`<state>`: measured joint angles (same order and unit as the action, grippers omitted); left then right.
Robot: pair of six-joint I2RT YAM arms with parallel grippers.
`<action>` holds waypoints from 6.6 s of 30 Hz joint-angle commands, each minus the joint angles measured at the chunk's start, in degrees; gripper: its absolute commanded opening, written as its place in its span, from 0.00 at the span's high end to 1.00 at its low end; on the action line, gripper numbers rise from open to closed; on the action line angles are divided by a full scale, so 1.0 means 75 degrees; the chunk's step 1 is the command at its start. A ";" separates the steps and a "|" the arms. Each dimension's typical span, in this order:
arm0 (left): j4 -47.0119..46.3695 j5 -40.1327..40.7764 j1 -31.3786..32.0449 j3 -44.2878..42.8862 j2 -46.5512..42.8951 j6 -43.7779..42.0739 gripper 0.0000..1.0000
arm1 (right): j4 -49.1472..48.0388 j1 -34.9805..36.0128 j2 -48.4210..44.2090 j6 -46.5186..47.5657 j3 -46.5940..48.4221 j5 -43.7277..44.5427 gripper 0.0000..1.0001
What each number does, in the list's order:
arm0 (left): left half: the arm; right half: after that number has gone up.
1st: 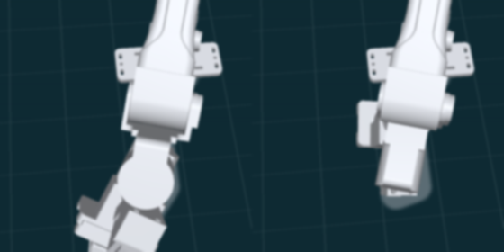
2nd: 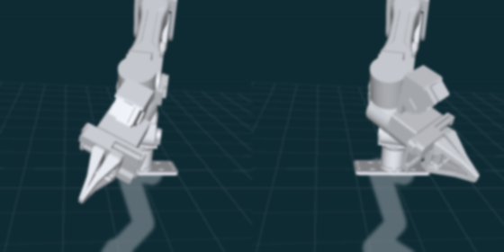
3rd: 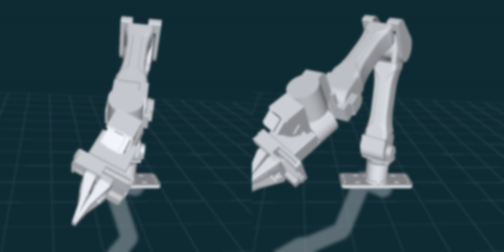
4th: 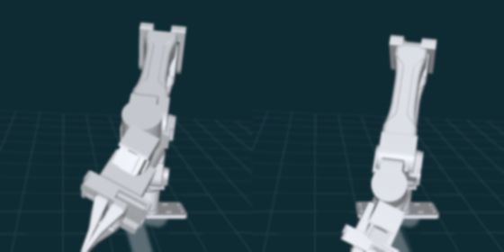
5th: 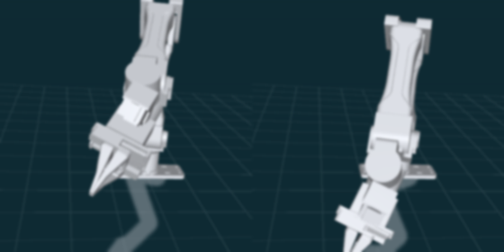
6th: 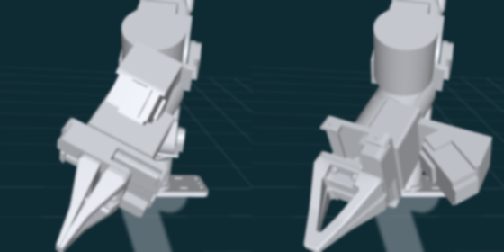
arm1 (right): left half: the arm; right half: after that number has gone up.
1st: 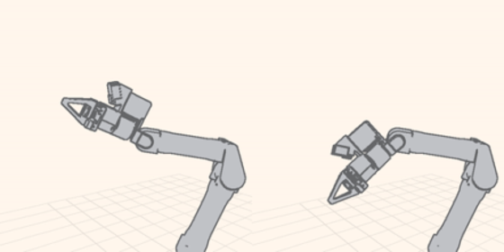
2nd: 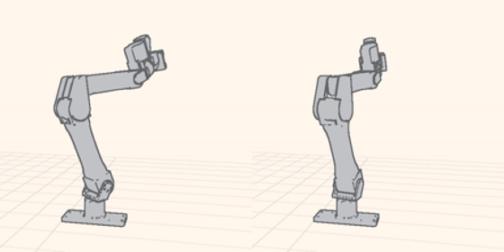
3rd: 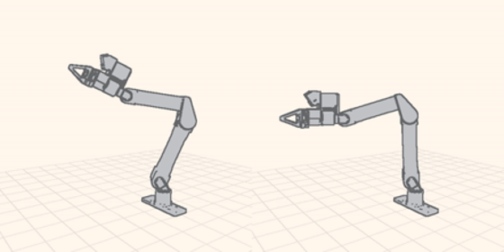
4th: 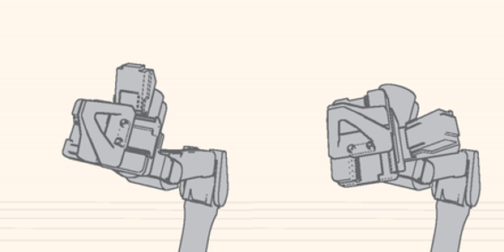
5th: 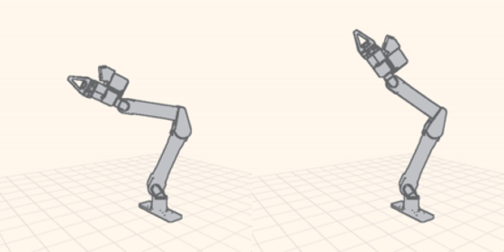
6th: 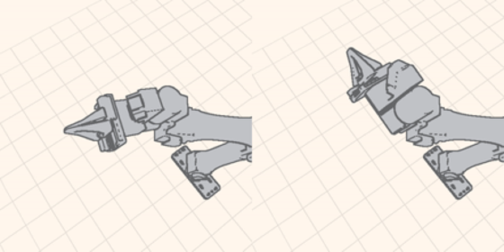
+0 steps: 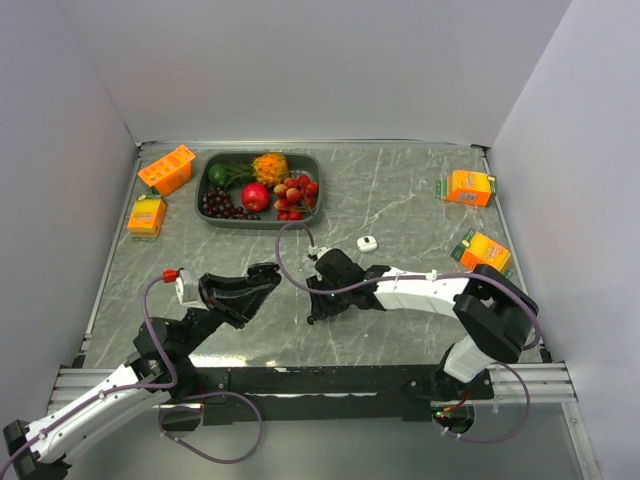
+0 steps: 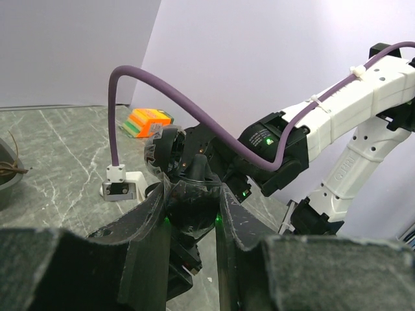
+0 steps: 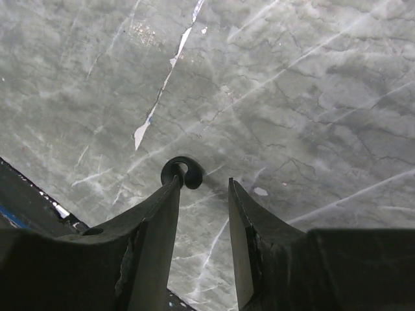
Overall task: Insert the wireless bluetooth earbuds into the charging case
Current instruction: Pick up the earbud from the center of the board.
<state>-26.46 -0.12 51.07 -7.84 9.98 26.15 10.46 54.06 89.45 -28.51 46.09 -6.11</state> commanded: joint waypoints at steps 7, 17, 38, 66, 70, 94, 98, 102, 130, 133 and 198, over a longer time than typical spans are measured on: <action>-0.0222 -0.0007 -0.0012 0.0013 -0.0088 -0.0077 0.99 | -0.0176 -0.0048 0.0424 0.0028 0.0698 0.0065 0.57; -0.0210 -0.0007 -0.0012 -0.0022 -0.0076 -0.0088 0.99 | -0.0012 -0.0037 0.0672 0.0110 0.0617 0.0193 0.60; -0.0304 -0.0043 -0.0012 0.0049 -0.0123 -0.0030 0.99 | 0.0363 0.0596 0.0331 -0.0159 0.0289 0.0381 0.68; -0.0480 -0.0007 -0.0012 0.0049 0.0087 -0.0018 0.99 | 0.0059 0.0374 -0.2525 -0.1248 0.0031 0.1725 1.00; -0.0795 0.0248 -0.0024 0.0107 0.0310 0.0029 0.99 | -0.0025 0.0374 -0.3125 -0.1880 -0.0273 0.3140 1.00; -0.0855 0.0660 -0.0012 0.0107 0.0521 0.0017 0.99 | 0.1946 -0.1255 -0.0268 -0.6254 -0.0297 0.3229 1.00; -0.0820 0.0637 -0.0012 0.0072 0.0556 -0.0018 0.99 | 0.1887 -0.1290 -0.0044 -0.6124 -0.0309 0.3006 1.00; -0.0808 0.0637 -0.0012 0.0084 0.0568 -0.0018 0.99 | 0.1922 -0.1290 0.0015 -0.5914 -0.0274 0.2865 0.89; -0.0878 0.0602 -0.0024 0.0131 0.0603 -0.0018 0.99 | 0.2392 -0.1220 -0.1779 -0.1840 0.0429 0.2682 0.61; -0.0855 0.0567 -0.0012 0.0096 0.0603 -0.0030 0.99 | 0.1784 -0.1302 -0.1544 -0.0514 0.0512 0.2246 0.69; -0.0656 0.0520 -0.0012 0.0084 0.0521 0.0041 0.99 | 0.0410 -0.1021 -0.0442 -0.0135 -0.0848 0.1154 1.00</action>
<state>-29.30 4.32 51.07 -6.76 14.39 26.22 10.76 44.62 86.59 -27.51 41.60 5.80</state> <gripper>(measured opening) 0.309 0.032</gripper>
